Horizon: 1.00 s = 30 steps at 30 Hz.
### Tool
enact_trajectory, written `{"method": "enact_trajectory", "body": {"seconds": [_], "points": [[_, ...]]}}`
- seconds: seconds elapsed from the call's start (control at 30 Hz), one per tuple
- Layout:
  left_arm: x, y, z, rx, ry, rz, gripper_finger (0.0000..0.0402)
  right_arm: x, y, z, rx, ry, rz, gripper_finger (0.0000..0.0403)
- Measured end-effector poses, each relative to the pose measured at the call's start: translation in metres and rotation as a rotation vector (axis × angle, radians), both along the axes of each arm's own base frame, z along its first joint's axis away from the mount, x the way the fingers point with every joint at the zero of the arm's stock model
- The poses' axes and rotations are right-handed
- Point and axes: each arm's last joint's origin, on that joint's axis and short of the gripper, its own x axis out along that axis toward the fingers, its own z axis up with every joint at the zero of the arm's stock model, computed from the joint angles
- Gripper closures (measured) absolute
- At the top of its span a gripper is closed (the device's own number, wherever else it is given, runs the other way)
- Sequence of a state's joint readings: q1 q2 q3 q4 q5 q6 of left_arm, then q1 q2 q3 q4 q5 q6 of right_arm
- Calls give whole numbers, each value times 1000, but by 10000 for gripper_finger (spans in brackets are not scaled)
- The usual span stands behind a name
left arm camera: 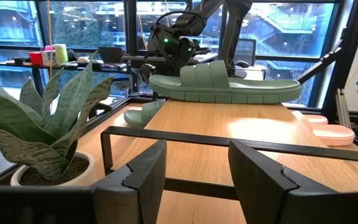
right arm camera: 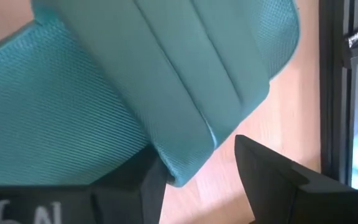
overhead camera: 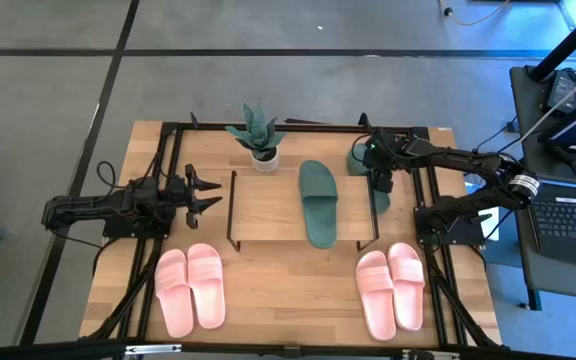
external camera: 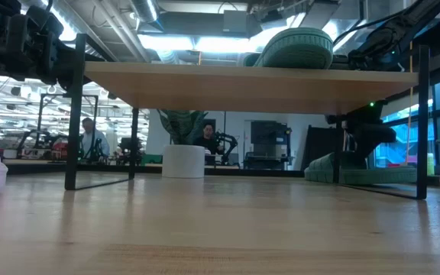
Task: Pick and place slides into the shelf
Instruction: Put the blue slide on the shelf
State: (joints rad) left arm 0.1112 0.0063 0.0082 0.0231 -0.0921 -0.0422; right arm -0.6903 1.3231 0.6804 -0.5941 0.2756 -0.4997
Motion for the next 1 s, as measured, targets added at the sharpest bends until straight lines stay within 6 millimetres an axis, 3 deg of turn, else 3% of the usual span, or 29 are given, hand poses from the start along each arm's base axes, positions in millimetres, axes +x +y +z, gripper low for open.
{"method": "enact_trajectory", "body": {"seconds": [0.17, 0.67, 0.8, 1.0], "points": [[0, 0, 0, 0, 0, 0, 235, 0, 0, 0, 6, -29, -68, 218], [0, 0, 0, -1, 0, 0, 235, 1, -1, 1, -11, -39, -50, 226], [0, 0, 0, -1, 0, 0, 235, 2, -1, 1, -11, -39, -49, 265], [0, 0, 0, -2, 0, 0, 235, 2, -2, 1, -22, -37, -53, 370]]}}
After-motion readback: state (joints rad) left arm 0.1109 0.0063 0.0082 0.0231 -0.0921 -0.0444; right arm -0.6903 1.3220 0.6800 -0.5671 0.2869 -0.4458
